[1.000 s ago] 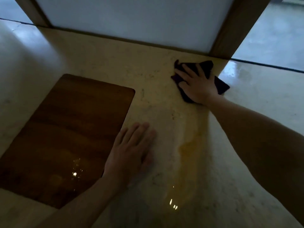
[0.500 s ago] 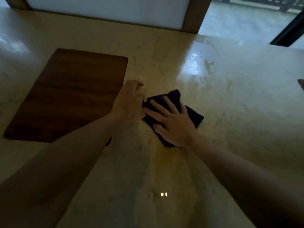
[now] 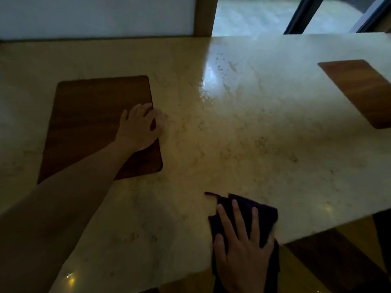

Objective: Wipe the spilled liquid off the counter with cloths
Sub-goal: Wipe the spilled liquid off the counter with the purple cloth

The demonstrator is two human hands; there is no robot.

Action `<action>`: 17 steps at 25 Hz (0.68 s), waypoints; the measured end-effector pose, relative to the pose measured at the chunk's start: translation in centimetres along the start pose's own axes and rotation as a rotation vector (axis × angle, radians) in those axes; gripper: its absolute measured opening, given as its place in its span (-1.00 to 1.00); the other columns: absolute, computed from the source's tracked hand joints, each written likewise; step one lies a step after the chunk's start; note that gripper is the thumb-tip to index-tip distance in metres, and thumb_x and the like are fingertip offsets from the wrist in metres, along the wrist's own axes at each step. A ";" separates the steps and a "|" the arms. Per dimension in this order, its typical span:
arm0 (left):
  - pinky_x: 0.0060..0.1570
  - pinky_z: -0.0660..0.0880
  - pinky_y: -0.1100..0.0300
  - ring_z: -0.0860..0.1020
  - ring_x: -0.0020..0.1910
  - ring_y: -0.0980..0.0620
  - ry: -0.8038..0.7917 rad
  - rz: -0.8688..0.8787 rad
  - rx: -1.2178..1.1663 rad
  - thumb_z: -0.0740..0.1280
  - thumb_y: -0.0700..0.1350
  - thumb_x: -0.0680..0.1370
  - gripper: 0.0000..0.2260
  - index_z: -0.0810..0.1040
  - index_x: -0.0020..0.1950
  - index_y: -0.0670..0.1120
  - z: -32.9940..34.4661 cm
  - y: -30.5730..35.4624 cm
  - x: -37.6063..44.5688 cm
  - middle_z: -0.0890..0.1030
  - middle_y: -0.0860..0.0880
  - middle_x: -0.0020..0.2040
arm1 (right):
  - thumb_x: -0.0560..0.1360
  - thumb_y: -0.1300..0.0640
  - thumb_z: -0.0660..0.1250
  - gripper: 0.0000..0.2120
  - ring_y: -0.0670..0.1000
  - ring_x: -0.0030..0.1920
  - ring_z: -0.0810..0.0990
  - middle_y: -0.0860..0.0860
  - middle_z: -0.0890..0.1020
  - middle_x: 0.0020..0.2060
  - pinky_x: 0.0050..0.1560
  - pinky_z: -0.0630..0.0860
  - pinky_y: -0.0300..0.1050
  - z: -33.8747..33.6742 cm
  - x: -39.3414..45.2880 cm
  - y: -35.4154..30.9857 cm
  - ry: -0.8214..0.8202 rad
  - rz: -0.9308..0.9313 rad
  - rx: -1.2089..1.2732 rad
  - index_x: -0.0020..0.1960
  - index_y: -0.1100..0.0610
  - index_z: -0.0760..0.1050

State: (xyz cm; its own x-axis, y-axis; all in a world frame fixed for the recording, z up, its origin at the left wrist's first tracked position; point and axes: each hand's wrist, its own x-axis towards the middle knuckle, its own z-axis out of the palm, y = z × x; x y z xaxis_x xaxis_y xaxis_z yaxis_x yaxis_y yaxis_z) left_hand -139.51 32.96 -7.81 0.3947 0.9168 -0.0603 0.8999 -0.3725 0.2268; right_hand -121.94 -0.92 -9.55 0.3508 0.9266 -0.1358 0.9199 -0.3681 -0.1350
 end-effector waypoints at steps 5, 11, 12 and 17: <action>0.45 -0.09 -0.40 -0.09 0.59 -0.12 -0.088 -0.186 0.072 -0.04 0.32 0.60 -0.48 0.10 0.55 0.23 -0.8 -5.7 1.7 0.00 0.04 0.62 | 0.57 -0.20 -0.14 -0.47 0.25 0.47 0.25 -0.10 0.19 0.54 0.21 0.11 0.61 1.0 2.8 -3.3 0.018 0.113 -0.017 0.48 -0.17 0.24; 0.45 -0.15 -0.40 -0.16 0.59 -0.10 -0.036 -0.189 0.125 -0.17 0.36 0.57 -0.46 -0.04 0.54 0.30 0.6 -6.3 1.5 -0.07 0.06 0.62 | 0.46 -0.18 0.09 -0.41 0.25 0.50 0.21 -0.05 0.32 0.51 0.24 0.11 0.63 0.3 11.9 -8.8 0.045 -0.049 0.007 0.50 -0.17 0.29; 0.45 -0.15 -0.40 -0.16 0.59 -0.10 -0.026 -0.189 0.137 -0.18 0.36 0.57 -0.46 -0.04 0.54 0.30 0.7 -6.3 1.6 -0.07 0.06 0.62 | 0.49 -0.19 0.08 -0.41 0.25 0.53 0.15 -0.07 0.26 0.53 0.27 0.08 0.63 0.2 14.2 -9.7 0.059 -0.068 0.018 0.52 -0.20 0.22; 0.46 -0.17 -0.38 -0.18 0.59 -0.07 -0.025 -0.202 0.152 -0.21 0.37 0.55 -0.46 -0.12 0.53 0.33 0.8 -6.3 1.6 -0.11 0.08 0.62 | 0.59 -0.25 -0.21 -0.47 0.16 0.55 -0.31 -0.18 -0.16 0.57 0.37 -0.39 0.46 -1.5 25.3 -13.2 -0.002 -0.306 0.021 0.54 -0.32 -0.22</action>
State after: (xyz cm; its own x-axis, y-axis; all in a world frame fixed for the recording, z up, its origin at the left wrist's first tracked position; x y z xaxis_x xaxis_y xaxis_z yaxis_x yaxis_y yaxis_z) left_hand -144.37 36.60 -10.12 0.2066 0.9717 -0.1143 0.9778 -0.2010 0.0593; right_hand -124.89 27.52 -9.74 0.0581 0.9945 -0.0872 0.9790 -0.0738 -0.1898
